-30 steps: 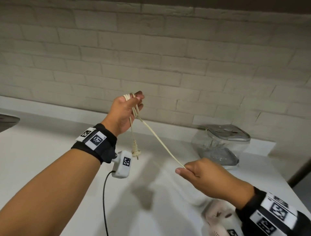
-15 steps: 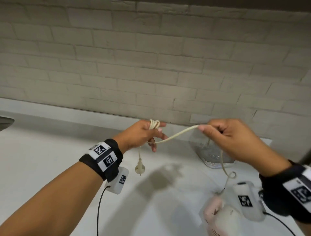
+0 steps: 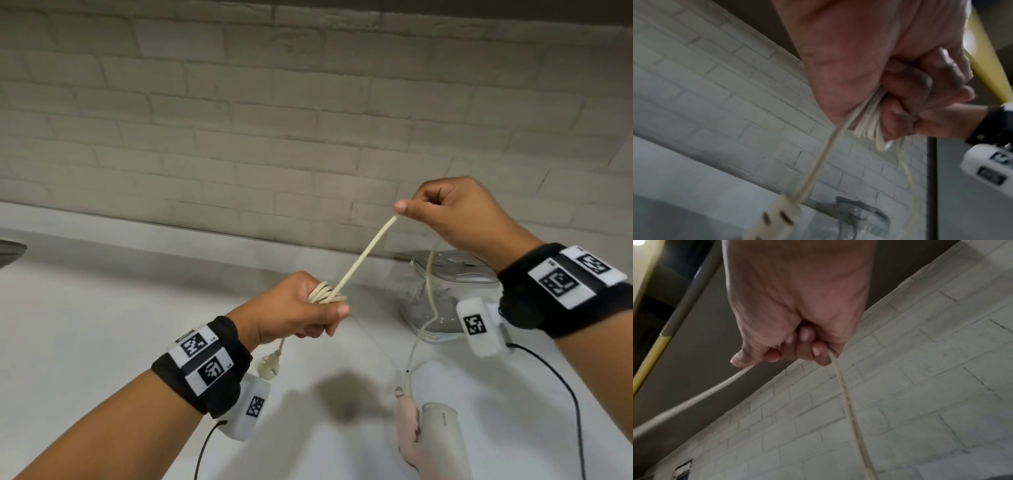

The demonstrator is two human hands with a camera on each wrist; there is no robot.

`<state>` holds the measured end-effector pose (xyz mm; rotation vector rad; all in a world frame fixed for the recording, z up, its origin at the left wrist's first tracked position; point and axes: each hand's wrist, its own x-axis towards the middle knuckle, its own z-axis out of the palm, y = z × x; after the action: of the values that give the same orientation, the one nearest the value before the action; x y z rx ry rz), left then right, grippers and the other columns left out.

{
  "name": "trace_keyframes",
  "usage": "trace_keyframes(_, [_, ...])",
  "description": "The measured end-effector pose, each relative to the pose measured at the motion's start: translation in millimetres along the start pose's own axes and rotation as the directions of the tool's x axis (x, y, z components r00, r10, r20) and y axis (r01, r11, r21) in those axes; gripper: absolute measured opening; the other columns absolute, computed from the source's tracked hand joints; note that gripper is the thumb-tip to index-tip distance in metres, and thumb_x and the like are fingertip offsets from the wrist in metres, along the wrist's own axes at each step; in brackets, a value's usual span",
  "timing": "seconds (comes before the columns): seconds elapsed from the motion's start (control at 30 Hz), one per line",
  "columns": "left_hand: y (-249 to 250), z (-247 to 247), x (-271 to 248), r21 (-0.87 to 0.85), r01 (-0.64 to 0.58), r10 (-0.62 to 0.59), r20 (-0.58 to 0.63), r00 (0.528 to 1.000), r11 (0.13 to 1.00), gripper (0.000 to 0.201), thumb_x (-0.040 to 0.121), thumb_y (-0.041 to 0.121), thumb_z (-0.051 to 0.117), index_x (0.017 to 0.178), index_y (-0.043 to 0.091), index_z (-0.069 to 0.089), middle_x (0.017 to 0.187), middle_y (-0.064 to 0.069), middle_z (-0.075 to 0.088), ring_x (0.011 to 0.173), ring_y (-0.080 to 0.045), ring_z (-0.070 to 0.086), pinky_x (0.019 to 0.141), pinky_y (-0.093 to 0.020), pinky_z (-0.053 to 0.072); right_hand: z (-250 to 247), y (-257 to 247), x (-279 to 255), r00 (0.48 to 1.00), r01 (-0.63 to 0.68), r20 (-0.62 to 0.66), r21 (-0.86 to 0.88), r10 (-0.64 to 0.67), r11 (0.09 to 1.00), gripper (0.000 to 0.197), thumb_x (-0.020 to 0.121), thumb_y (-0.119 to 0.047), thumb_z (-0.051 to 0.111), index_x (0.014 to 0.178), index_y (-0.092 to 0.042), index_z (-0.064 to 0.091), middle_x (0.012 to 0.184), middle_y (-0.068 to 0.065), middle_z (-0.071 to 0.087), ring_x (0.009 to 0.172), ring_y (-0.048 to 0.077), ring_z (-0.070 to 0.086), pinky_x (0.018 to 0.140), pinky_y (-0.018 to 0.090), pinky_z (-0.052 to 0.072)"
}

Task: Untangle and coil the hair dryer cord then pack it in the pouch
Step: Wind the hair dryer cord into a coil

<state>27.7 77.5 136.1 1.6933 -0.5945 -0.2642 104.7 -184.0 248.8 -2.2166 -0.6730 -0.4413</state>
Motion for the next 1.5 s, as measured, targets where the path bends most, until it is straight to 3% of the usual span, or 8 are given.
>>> trace_keyframes(0.2, [14, 6, 1, -0.39, -0.141, 0.183, 0.073, 0.98, 0.91, 0.026, 0.087, 0.027, 0.072, 0.103, 0.006, 0.077, 0.115, -0.02, 0.072, 0.035, -0.008, 0.045, 0.044, -0.021, 0.037, 34, 13, 13, 1.0, -0.023, -0.002, 0.024, 0.023, 0.999, 0.048, 0.09, -0.046, 0.07, 0.067, -0.006, 0.06, 0.053, -0.003, 0.04, 0.045, 0.005, 0.033, 0.045, 0.019, 0.031])
trace_keyframes(0.37, [27, -4, 4, -0.476, -0.24, 0.238, -0.065, 0.969, 0.846, 0.045, 0.084, -0.011, 0.049, 0.109, 0.013, 0.077, 0.132, -0.009, 0.067, 0.122, -0.029, 0.063, 0.083, -0.025, 0.057, 66, 30, -3, 0.99, -0.097, 0.109, 0.048, 0.091, 0.994, 0.057, 0.09, -0.051, 0.066, 0.067, 0.001, 0.061, 0.052, 0.002, 0.039, 0.044, 0.009, 0.033, 0.045, 0.021, 0.032])
trace_keyframes(0.6, [16, -20, 23, -0.593, -0.42, 0.284, -0.313, 0.906, 0.687, 0.027, 0.078, 0.02, 0.081, 0.102, 0.009, 0.076, 0.15, -0.005, 0.051, 0.14, -0.027, 0.046, 0.108, -0.033, 0.046, 105, 27, -46, 0.947, -0.181, 0.281, 0.066, 0.156, 0.981, 0.057, 0.096, -0.058, 0.053, 0.058, -0.016, 0.059, 0.053, 0.003, 0.047, 0.042, 0.011, 0.037, 0.047, 0.02, 0.034])
trace_keyframes(0.73, [11, -34, 33, -0.633, -0.468, 0.146, -0.492, 0.858, 0.617, 0.033, 0.083, 0.033, 0.074, 0.094, 0.002, 0.071, 0.147, -0.001, 0.053, 0.139, -0.024, 0.047, 0.113, -0.035, 0.041, 123, 23, -89, 0.91, -0.194, 0.391, 0.101, 0.14, 0.976, 0.056, 0.099, -0.052, 0.052, 0.054, -0.019, 0.052, 0.052, -0.001, 0.042, 0.044, 0.011, 0.035, 0.05, 0.025, 0.034])
trace_keyframes(0.9, [-2, -48, 36, -0.6, -0.477, -0.031, -0.642, 0.766, 0.643, 0.028, 0.092, 0.032, 0.063, 0.108, 0.009, 0.065, 0.08, 0.006, 0.056, 0.089, -0.005, 0.053, 0.102, -0.028, 0.039, 116, 27, -119, 0.896, -0.145, 0.433, 0.073, 0.1, 0.987, 0.064, 0.096, -0.058, 0.053, 0.059, -0.01, 0.033, 0.055, 0.0, 0.029, 0.051, 0.014, 0.026, 0.051, 0.03, 0.026])
trace_keyframes(1.07, [-10, -46, 40, -0.45, -0.358, -0.039, -0.664, 0.747, 0.818, 0.016, 0.101, 0.023, 0.055, 0.095, 0.015, 0.067, 0.082, 0.008, 0.061, 0.087, -0.006, 0.055, 0.104, -0.03, 0.034, 96, 18, -114, 0.914, -0.056, 0.405, 0.054, 0.029, 0.997, 0.061, 0.095, -0.054, 0.056, 0.06, -0.014, 0.027, 0.055, -0.005, 0.023, 0.051, 0.01, 0.022, 0.05, 0.027, 0.022])
trace_keyframes(1.3, [-12, -34, 43, -0.001, -0.023, 0.021, -0.403, 0.915, 1.0, 0.039, 0.1, 0.02, 0.056, 0.139, 0.023, 0.051, 0.153, 0.003, 0.045, 0.127, -0.016, 0.059, 0.111, -0.03, 0.04, 59, -2, -94, 0.942, -0.021, 0.335, 0.154, -0.032, 0.988, 0.051, 0.095, -0.036, 0.065, 0.057, -0.019, 0.037, 0.054, -0.008, 0.029, 0.049, 0.009, 0.028, 0.048, 0.025, 0.026])
trace_keyframes(1.5, [-7, -5, 31, 0.065, 0.09, -0.077, -0.185, 0.98, 0.994, 0.043, 0.104, 0.032, 0.047, 0.138, 0.006, 0.05, 0.074, -0.004, 0.071, 0.059, -0.022, 0.055, 0.067, -0.027, 0.045, 35, -17, -60, 0.98, 0.034, 0.186, 0.173, -0.067, 0.984, 0.057, 0.091, -0.04, 0.066, 0.061, 0.0, 0.04, 0.057, -0.004, 0.027, 0.051, 0.01, 0.025, 0.047, 0.023, 0.023])
